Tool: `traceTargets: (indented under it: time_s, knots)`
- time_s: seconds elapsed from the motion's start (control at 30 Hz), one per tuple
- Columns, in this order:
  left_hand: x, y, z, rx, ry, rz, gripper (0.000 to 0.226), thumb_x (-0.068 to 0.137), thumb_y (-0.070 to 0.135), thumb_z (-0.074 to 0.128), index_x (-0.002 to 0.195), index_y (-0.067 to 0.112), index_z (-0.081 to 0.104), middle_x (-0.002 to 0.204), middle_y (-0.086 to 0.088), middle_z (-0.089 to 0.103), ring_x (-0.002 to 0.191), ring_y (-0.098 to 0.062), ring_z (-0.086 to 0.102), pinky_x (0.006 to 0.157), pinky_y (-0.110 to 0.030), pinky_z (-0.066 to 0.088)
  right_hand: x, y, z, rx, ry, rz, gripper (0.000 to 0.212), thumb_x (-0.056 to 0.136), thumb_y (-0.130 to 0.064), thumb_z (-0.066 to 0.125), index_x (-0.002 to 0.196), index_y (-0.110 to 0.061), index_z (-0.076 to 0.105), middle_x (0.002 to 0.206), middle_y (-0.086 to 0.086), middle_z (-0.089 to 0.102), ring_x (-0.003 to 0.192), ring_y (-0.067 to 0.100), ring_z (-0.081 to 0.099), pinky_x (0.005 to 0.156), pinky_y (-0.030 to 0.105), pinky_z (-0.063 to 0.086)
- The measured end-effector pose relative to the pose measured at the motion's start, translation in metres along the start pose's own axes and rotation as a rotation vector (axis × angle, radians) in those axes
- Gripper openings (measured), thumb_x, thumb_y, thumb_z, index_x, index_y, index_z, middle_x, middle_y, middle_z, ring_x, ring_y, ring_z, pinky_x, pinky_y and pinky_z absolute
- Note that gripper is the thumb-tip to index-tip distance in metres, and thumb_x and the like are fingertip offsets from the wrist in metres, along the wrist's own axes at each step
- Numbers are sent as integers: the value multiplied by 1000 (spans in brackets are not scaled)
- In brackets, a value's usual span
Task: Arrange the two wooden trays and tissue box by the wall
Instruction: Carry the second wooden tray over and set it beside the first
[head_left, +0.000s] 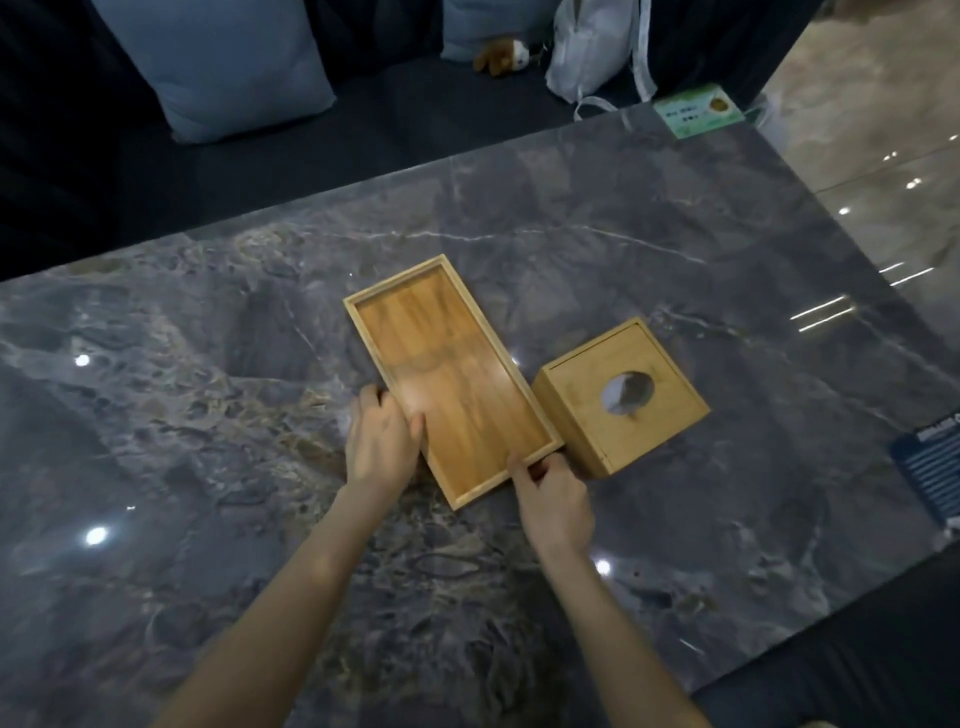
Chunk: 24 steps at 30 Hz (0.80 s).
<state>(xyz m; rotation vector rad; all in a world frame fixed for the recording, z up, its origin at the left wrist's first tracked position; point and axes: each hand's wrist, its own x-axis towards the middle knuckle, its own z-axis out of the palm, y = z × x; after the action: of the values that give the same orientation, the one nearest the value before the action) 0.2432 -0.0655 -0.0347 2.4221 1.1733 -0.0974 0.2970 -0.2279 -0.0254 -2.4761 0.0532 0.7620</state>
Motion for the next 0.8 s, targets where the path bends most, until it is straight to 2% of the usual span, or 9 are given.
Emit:
traceTargets:
  time_s: [0.17, 0.23, 0.33, 0.43, 0.5, 0.57, 0.67, 0.73, 0.8]
  knots:
    - [-1, -6, 2, -46, -61, 18, 55, 85, 31, 59, 124, -4, 46, 139, -22, 35, 127, -36, 31, 108, -40, 27, 6, -1, 4, 67, -56, 5, 41, 88, -41, 51, 101, -2, 58, 104, 19, 67, 95, 35, 62, 76, 36, 48]
    - [0, -9, 0, -87, -132, 14, 67, 81, 34, 63, 134, 1, 37, 145, -19, 28, 132, -33, 24, 111, -37, 21, 7, -2, 8, 167, -67, 8, 37, 87, -39, 52, 93, -3, 59, 91, 19, 71, 79, 35, 67, 71, 39, 55]
    - [0, -7, -4, -184, -168, -22, 67, 80, 28, 65, 137, 7, 36, 148, -16, 23, 135, -33, 18, 111, -36, 16, 4, -2, 10, 312, -97, 13, 27, 88, -29, 54, 80, -3, 57, 59, 9, 65, 47, 25, 63, 59, 45, 58]
    - [-1, -2, -9, -307, -190, -47, 69, 78, 20, 67, 137, 6, 35, 147, -18, 24, 136, -32, 20, 111, -34, 19, 0, -2, 8, 397, -87, 22, 22, 88, -24, 55, 82, -2, 58, 55, 7, 64, 48, 24, 65, 59, 46, 59]
    - [-1, -3, -13, -435, -204, -67, 71, 75, 20, 69, 137, 7, 37, 138, -18, 39, 128, -31, 37, 108, -37, 33, -3, -2, 6, 483, -76, 32, 23, 87, -22, 57, 85, 1, 59, 62, 10, 67, 54, 26, 69, 58, 45, 59]
    - [-4, -3, -19, -554, -204, -67, 67, 75, 15, 68, 135, 10, 39, 115, -12, 58, 105, -26, 58, 91, -39, 50, -7, -3, 4, 612, -94, 87, 22, 86, -20, 59, 85, 2, 58, 70, 14, 68, 60, 28, 70, 59, 42, 59]
    - [-11, 2, -31, -772, -205, -116, 61, 80, 2, 63, 134, 16, 38, 81, -9, 58, 77, -21, 61, 72, -42, 56, -12, -10, -5, 902, -175, 240, 14, 84, -11, 62, 78, -3, 53, 80, 19, 65, 68, 29, 69, 58, 36, 59]
    - [-17, 4, -37, -860, -185, -120, 58, 82, 0, 60, 134, 17, 39, 74, -5, 58, 71, -16, 60, 70, -39, 56, -16, -16, -14, 1054, -241, 313, 13, 83, -5, 64, 86, -1, 51, 84, 18, 62, 72, 27, 66, 59, 33, 57]
    - [-24, 4, -43, -932, -163, -137, 55, 84, -2, 58, 133, 16, 41, 77, -5, 61, 69, -13, 60, 67, -31, 55, -22, -20, -20, 1122, -291, 326, 26, 81, -2, 65, 101, 0, 49, 87, 18, 61, 76, 28, 64, 60, 34, 56]
